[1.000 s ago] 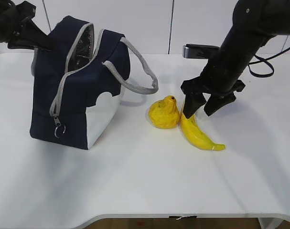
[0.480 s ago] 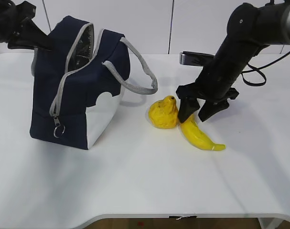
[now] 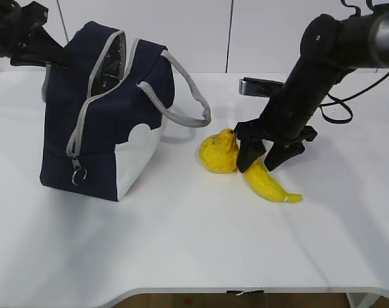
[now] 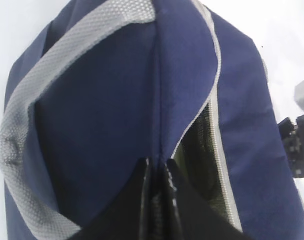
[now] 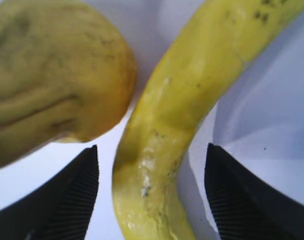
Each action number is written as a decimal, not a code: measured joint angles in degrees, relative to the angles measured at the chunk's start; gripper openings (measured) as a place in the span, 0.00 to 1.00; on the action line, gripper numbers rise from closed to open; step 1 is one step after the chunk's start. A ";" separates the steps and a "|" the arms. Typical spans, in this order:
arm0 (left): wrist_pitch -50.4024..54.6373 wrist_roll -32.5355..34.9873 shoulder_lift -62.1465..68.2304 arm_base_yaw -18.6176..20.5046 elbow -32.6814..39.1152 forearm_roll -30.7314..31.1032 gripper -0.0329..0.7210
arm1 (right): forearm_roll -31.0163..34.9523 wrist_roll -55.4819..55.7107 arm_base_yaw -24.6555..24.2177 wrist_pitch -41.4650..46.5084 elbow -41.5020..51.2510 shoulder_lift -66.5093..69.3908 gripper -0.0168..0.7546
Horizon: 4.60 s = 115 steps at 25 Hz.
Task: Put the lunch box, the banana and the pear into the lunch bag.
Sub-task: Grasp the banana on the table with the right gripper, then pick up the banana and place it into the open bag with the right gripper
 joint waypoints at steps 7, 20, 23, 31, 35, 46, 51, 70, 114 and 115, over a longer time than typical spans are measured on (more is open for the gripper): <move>0.00 0.00 0.00 0.00 0.00 0.00 0.06 | 0.03 0.00 0.00 1.48 0.00 1.61 0.70; 0.23 0.00 0.00 0.00 0.00 0.00 0.06 | -1.31 0.00 0.00 4.67 -0.13 1.78 0.42; 0.25 0.00 0.00 0.00 0.00 0.15 0.06 | -1.40 -0.10 0.00 6.31 -0.38 1.78 0.42; 0.60 0.00 0.00 0.00 0.00 2.00 0.06 | 0.00 0.55 0.00 9.03 -4.32 1.15 0.41; 0.60 0.00 0.00 0.00 0.00 2.36 0.06 | 0.13 0.91 0.00 9.40 -4.31 -1.96 0.41; 1.36 0.00 0.00 0.00 0.00 2.22 0.06 | 18.54 1.07 0.00 10.13 -10.72 -8.22 0.41; 1.94 0.00 0.00 0.00 0.00 -0.35 0.06 | 38.21 -5.51 0.04 10.13 -12.91 -8.22 0.41; 3.61 3.43 0.00 0.00 0.00 -9.64 0.06 | 56.93 -16.30 7.76 3.48 -13.58 4.27 0.41; 6.87 4.80 0.00 0.00 0.00 -11.80 0.06 | 55.99 -27.74 8.42 3.31 -19.26 7.92 0.41; 6.87 5.02 0.00 0.00 0.00 -12.19 0.06 | 55.53 -27.74 8.57 3.31 -19.26 7.92 0.41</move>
